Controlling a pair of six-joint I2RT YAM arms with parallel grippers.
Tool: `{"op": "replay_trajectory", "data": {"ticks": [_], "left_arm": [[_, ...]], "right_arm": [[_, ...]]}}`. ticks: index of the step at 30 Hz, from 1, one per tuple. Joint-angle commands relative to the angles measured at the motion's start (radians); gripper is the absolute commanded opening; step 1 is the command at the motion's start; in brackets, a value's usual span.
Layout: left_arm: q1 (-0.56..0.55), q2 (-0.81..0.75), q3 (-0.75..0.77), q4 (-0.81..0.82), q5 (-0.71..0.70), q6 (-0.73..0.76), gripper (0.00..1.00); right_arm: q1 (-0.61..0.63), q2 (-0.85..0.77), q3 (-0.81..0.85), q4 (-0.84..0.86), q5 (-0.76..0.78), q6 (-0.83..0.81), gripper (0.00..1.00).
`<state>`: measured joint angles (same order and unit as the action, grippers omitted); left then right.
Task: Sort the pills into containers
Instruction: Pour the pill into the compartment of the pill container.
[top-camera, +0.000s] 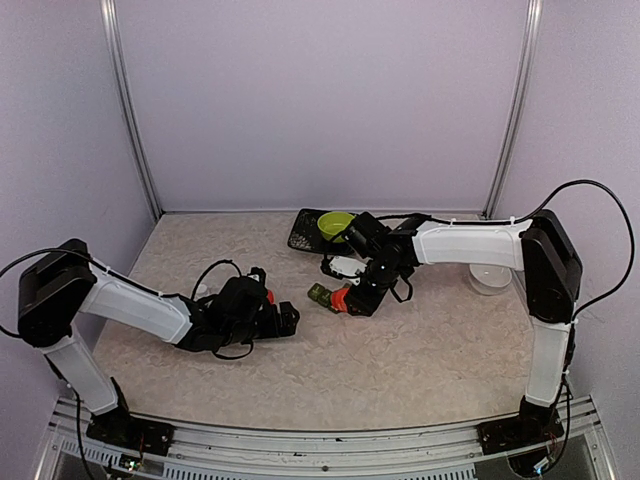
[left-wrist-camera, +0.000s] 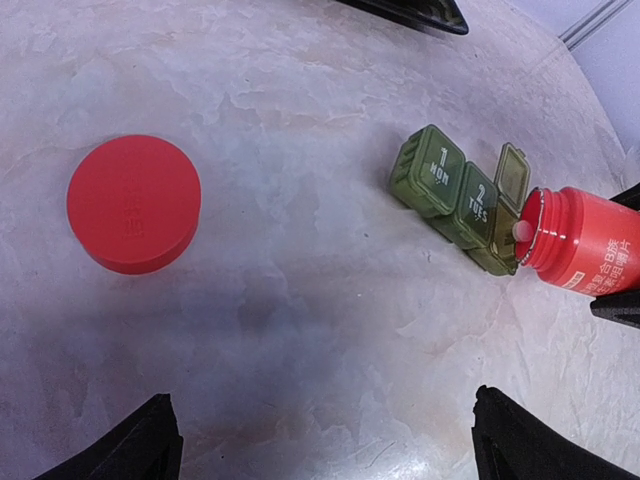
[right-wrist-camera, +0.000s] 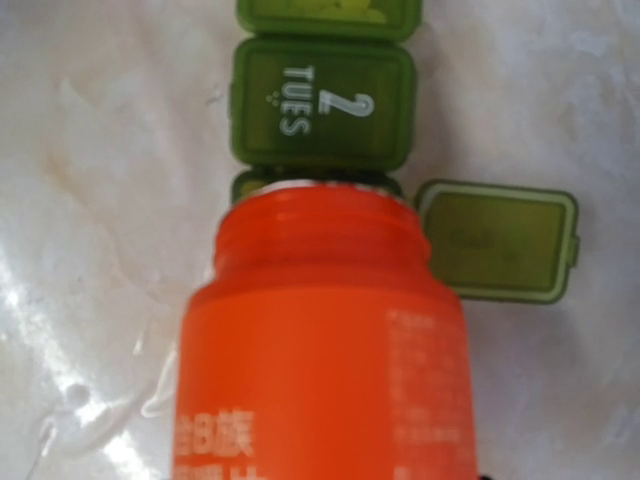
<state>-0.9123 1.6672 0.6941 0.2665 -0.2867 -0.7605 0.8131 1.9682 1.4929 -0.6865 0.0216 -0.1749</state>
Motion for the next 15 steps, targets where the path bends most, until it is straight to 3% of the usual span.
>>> {"op": "replay_trajectory", "data": {"ticks": [1,15], "left_arm": [[-0.009,0.013,-0.013,0.026,0.009,-0.009,0.99],[-0.011,0.024,-0.019,0.041,0.012,-0.017,0.99]], "right_arm": [[-0.002,0.0,0.019,-0.026,0.016,-0.005,0.22],[0.003,0.001,0.065,-0.04,0.019,-0.014,0.21]]}}
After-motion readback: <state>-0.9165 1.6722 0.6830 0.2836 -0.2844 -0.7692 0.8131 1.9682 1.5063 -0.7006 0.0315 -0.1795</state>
